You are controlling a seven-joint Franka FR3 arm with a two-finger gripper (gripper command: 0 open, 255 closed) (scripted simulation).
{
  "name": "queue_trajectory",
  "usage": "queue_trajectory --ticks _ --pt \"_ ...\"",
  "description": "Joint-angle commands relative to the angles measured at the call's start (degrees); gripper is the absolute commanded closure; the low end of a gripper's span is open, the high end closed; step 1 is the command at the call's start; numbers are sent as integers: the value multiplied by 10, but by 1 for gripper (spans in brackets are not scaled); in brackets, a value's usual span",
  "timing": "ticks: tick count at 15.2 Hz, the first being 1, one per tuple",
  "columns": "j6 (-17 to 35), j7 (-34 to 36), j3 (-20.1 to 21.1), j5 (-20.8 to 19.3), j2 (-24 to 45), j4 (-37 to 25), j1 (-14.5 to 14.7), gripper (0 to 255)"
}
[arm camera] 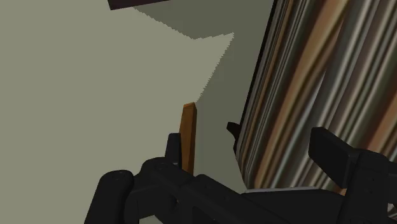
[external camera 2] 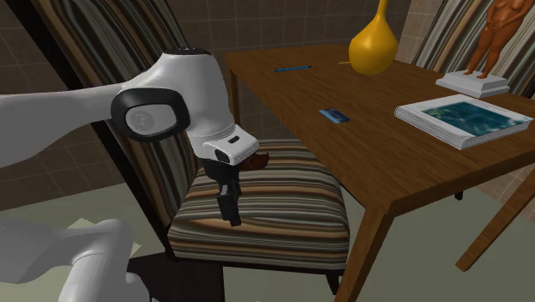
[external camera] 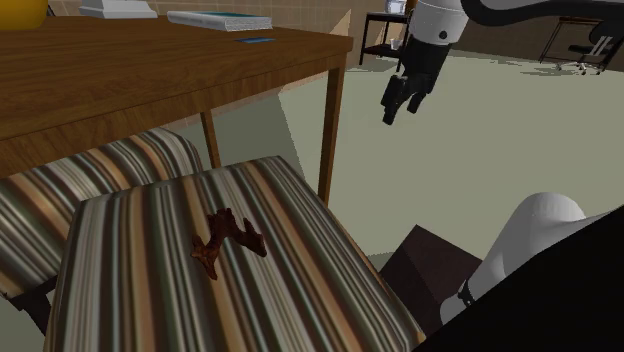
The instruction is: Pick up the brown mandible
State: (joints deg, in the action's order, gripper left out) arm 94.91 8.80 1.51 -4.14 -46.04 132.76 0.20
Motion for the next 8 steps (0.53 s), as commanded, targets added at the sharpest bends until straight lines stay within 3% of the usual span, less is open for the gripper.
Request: queue_trajectory --ticks 1,8 --pt "0 0 0 0 0 0 0 0" --pt "24 99 94 36 58 -18 21 0"
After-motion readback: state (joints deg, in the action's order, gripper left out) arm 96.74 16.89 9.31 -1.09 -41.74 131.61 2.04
